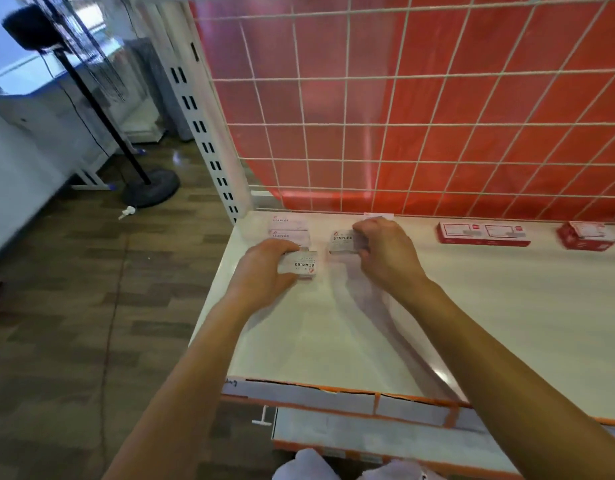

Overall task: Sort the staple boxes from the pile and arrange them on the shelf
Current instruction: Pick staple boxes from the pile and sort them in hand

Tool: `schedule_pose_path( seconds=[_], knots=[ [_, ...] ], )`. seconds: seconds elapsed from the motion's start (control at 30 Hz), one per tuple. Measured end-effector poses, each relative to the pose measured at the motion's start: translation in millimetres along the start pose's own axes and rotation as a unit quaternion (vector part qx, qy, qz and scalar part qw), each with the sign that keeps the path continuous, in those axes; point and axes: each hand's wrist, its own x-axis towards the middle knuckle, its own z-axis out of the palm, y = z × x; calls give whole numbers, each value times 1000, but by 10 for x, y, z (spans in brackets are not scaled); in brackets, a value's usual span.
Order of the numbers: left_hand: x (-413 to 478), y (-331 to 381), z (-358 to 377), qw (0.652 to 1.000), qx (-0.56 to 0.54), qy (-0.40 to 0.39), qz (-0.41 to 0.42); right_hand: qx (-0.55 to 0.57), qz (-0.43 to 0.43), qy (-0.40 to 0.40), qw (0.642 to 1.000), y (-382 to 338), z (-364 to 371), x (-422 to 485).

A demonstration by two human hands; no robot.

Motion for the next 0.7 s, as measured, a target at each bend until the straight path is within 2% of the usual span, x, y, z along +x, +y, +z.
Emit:
schedule_pose_path(
  seconds=[0.13,0.3,0.7],
  knots=[
    [49,-132,-128,999,17,-14,26,-33,6,-5,999,-157,117,227],
    [47,-231,-192,995,35,-72,56,-42,15,-10,999,-267,261,423],
    [268,-486,-343,991,43,-112,65,-53,93,-72,992,-359,382,655]
  ],
)
